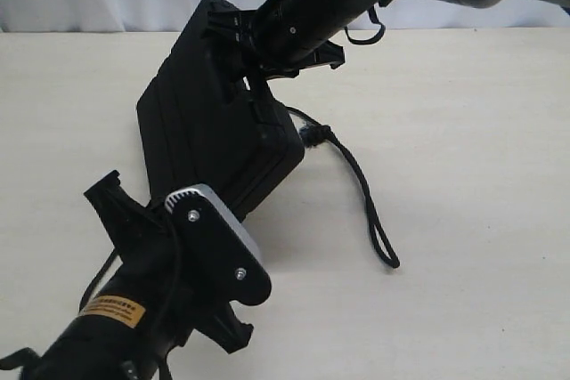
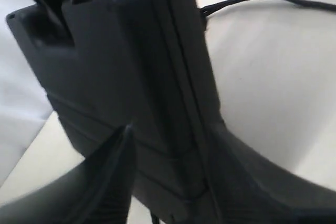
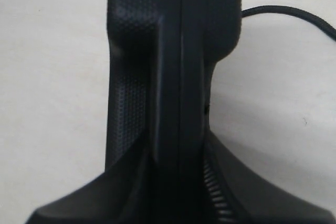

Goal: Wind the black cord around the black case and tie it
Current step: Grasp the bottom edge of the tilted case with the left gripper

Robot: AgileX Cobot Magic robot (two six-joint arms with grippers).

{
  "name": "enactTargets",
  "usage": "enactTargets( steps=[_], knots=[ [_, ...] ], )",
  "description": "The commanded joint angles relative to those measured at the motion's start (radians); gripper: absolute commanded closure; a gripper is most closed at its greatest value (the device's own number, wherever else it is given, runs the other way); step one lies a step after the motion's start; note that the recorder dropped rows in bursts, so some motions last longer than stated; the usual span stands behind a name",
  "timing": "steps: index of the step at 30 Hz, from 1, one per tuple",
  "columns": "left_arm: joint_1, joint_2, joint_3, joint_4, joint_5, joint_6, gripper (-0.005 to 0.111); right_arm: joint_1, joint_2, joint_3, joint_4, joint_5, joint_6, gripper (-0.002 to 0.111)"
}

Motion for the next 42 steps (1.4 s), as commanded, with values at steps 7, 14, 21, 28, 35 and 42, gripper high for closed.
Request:
enactTargets(
  steps=[7, 14, 21, 28, 35, 42],
  knots=[
    [0.001, 0.155, -0.001, 0.041, -0.118, -0.335, 0.044, -0.001, -0.026, -0.003, 0.012, 0.015, -0.014, 0.103],
    [0.001, 0.155, -0.001, 0.052, -0.074, -0.358, 0.045, -0.001, -0.026, -0.003, 0.012, 0.015, -0.014, 0.103],
    [0.001, 0.155, -0.001, 0.052, -0.076, -0.412, 0.029, -0.001, -0.026, -0.003, 0.012, 0.015, -0.014, 0.103],
    [0.082, 0.156, -0.001, 0.097, -0.062, -0.433, 0.009, -0.001, -0.026, -0.003, 0.038, 0.016, -0.014, 0.103],
    [0.199, 0.156, -0.001, 0.355, 0.095, -0.439, 0.008, -0.001, -0.026, -0.003, 0.088, 0.02, -0.014, 0.103],
    [0.272, 0.156, -0.001, 0.446, 0.078, -0.455, 0.008, -0.001, -0.026, -0.003, 0.092, 0.032, -0.014, 0.103]
  ],
)
